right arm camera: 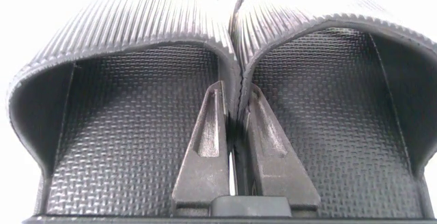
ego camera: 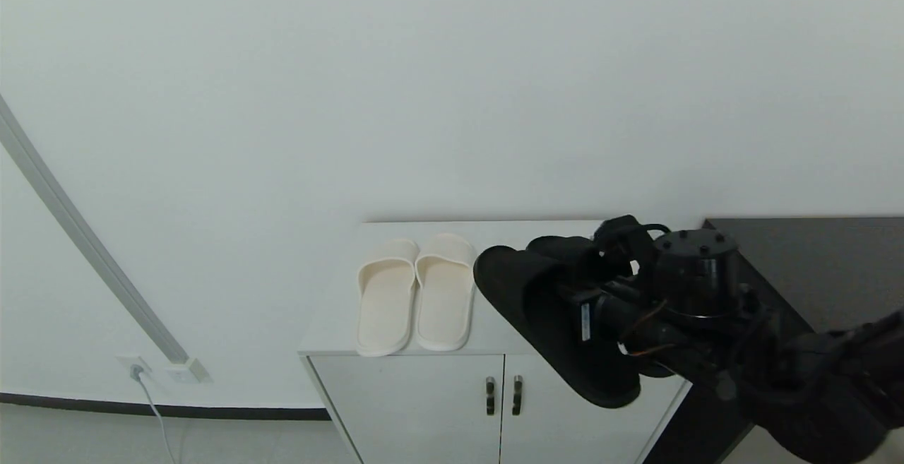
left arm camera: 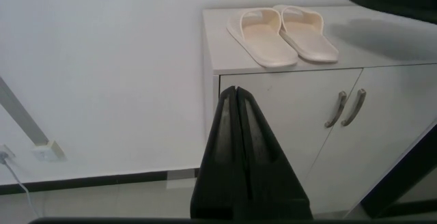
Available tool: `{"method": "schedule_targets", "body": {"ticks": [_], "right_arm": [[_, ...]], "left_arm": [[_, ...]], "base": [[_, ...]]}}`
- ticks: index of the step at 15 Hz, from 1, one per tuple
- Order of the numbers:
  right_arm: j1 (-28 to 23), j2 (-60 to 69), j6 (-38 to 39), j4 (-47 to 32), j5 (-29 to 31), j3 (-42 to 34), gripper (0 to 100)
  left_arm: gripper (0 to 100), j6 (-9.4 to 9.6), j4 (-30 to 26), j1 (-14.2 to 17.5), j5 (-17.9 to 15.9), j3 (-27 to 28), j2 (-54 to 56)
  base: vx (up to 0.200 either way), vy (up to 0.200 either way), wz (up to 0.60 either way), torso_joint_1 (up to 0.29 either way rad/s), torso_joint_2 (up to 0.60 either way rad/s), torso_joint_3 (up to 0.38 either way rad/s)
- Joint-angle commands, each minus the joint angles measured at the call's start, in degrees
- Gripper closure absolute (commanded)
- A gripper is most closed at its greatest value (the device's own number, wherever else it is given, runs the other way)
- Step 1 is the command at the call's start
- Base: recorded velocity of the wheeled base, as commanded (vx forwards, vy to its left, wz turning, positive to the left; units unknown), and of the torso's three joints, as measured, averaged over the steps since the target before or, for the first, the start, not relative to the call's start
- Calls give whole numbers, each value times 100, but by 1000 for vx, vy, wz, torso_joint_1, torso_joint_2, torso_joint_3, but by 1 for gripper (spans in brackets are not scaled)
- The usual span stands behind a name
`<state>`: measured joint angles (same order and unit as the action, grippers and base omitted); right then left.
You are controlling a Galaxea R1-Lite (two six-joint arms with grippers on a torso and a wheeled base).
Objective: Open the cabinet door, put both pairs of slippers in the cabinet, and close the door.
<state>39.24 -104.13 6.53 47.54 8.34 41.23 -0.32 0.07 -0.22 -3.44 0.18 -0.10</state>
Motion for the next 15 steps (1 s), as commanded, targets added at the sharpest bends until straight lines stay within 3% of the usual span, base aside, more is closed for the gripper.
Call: {"method": "schedule_targets", "body": {"ticks": [1, 3, 10, 15], "right_arm": [[49, 1123, -56, -52, -904, -897, 100], [136, 1492, -82, -360, -1256, -1126, 100], [382, 1545, -65, -483, -1273, -1240, 100], [382, 1545, -73, -474, -1265, -1346, 100]], "left_arm": [[100, -3, 1, -4, 1, -9, 1], [100, -3, 1, -4, 1, -1, 1], [100, -12, 1, -4, 1, -9, 1], [100, -12, 1, -4, 1, -1, 1]], "base": [[0, 0, 0, 0, 0, 0], [0, 0, 0, 0, 0, 0], [0, 0, 0, 0, 0, 0], [-200, 0, 0, 3, 4, 2]]}}
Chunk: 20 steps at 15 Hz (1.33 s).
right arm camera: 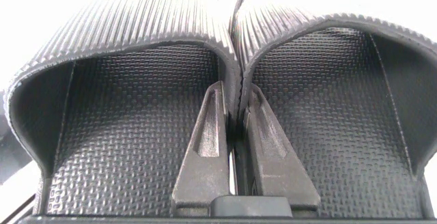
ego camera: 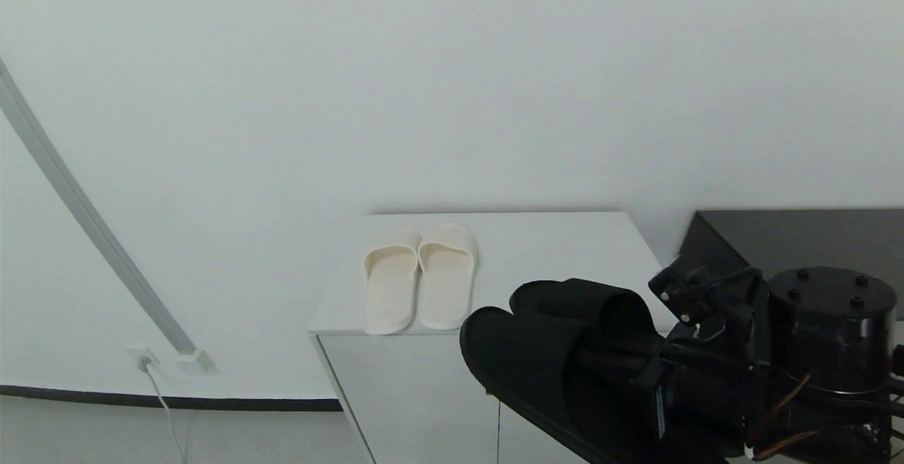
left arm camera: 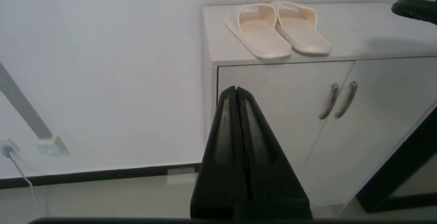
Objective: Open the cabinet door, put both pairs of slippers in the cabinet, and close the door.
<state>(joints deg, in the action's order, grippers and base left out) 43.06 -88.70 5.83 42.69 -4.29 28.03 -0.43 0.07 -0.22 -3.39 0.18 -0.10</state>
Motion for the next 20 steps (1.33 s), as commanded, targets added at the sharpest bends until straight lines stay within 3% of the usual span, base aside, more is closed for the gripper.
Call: {"method": "schedule_targets", "body": {"ticks": [1, 20], "right_arm": [[1, 10, -3, 11, -2, -43, 100], [-52, 37, -11, 55, -2, -245, 100]], "left_arm": [[100, -1, 1, -4, -4, -9, 1], [100, 25, 1, -4, -4, -9, 1]], "base": [[-200, 0, 0, -12, -7, 2], [-11, 0, 0, 0, 0, 0]]}}
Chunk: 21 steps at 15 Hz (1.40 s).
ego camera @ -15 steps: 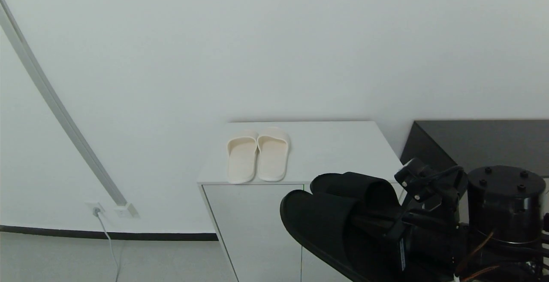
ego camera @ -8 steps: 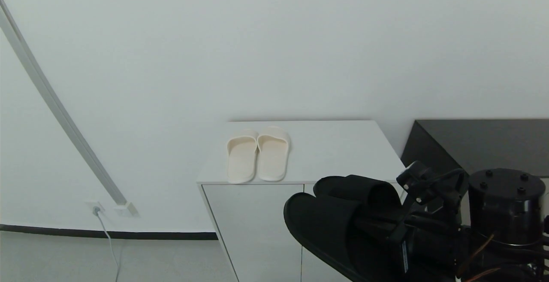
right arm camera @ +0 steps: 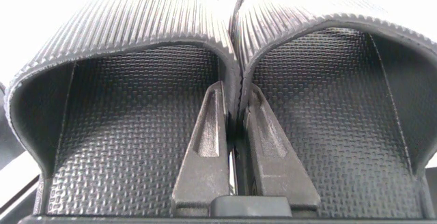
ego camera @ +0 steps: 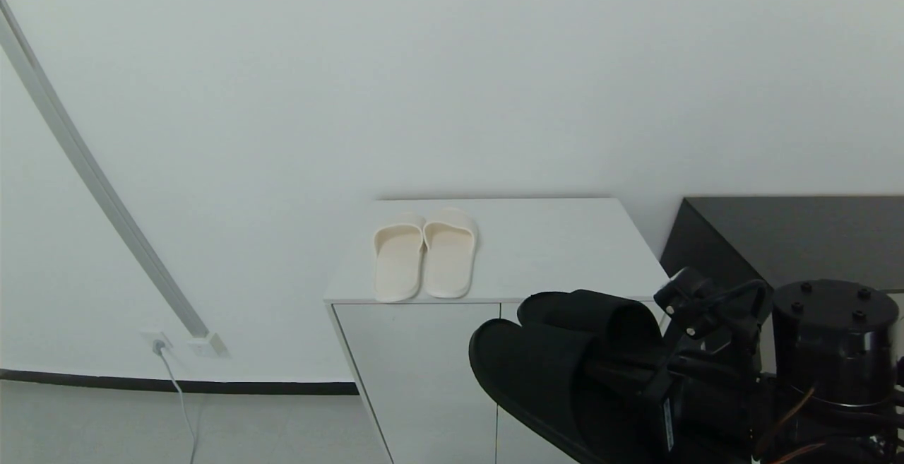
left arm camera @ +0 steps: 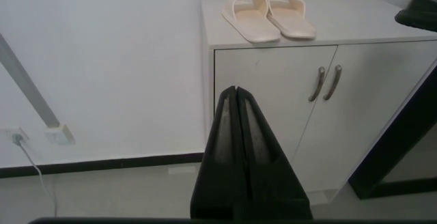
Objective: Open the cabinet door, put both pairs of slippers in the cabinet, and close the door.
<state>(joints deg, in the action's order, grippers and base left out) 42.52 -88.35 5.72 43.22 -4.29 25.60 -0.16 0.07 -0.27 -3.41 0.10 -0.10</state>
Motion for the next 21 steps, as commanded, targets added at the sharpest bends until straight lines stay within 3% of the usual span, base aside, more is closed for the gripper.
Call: {"method": "schedule_targets", "body": {"ticks": [1, 6, 7, 21], "right_arm": [[2, 2, 0, 3, -2, -2, 100], [11, 2, 0, 3, -2, -46, 100], [11, 2, 0, 3, -2, -55, 100], [2, 2, -211, 29, -2, -152, 100]], "left_arm": [[100, -2, 1, 0, -1, -1, 1], [100, -28, 1, 0, -19, 8, 1], [0, -28, 1, 0, -10, 8, 1], [0, -28, 1, 0, -10, 8, 1]], "base": [[0, 0, 0, 0, 0, 0], [0, 0, 0, -106, 257, 135], [0, 0, 0, -159, 354, 198], [0, 0, 0, -192, 447, 250]]}}
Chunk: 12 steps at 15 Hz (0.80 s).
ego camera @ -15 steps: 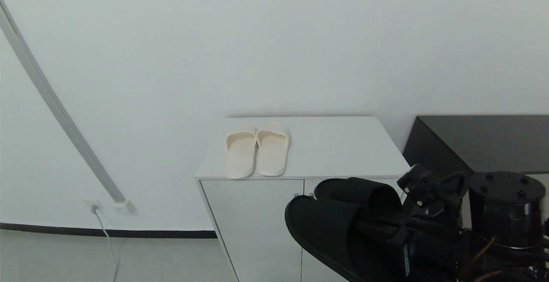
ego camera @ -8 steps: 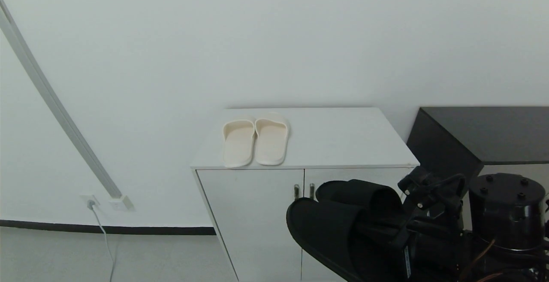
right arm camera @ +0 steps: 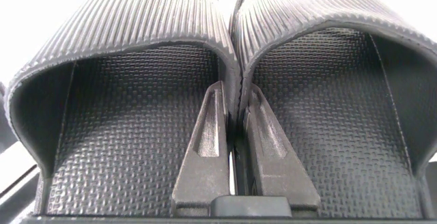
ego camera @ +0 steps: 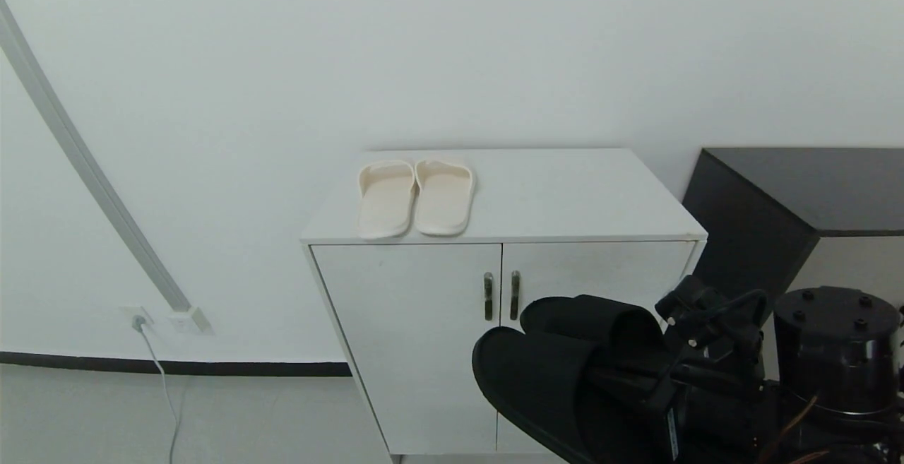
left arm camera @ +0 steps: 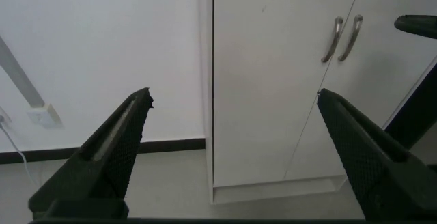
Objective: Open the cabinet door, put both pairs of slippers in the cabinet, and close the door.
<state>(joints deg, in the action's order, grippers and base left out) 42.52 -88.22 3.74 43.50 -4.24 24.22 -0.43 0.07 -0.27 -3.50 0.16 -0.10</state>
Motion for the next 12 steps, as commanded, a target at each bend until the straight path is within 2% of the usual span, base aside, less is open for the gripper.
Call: {"method": "schedule_targets", "body": {"ticks": [1, 12], "right_arm": [[2, -11, -31, 1, -6, -23, 100], [19, 7, -31, 229, -6, -155, 100]], "left_arm": [[0, -1, 1, 0, 7, 2, 1], [0, -10, 1, 0, 16, 2, 1]], "base": [[0, 0, 0, -227, 535, 310], [0, 0, 0, -183, 506, 324]]}}
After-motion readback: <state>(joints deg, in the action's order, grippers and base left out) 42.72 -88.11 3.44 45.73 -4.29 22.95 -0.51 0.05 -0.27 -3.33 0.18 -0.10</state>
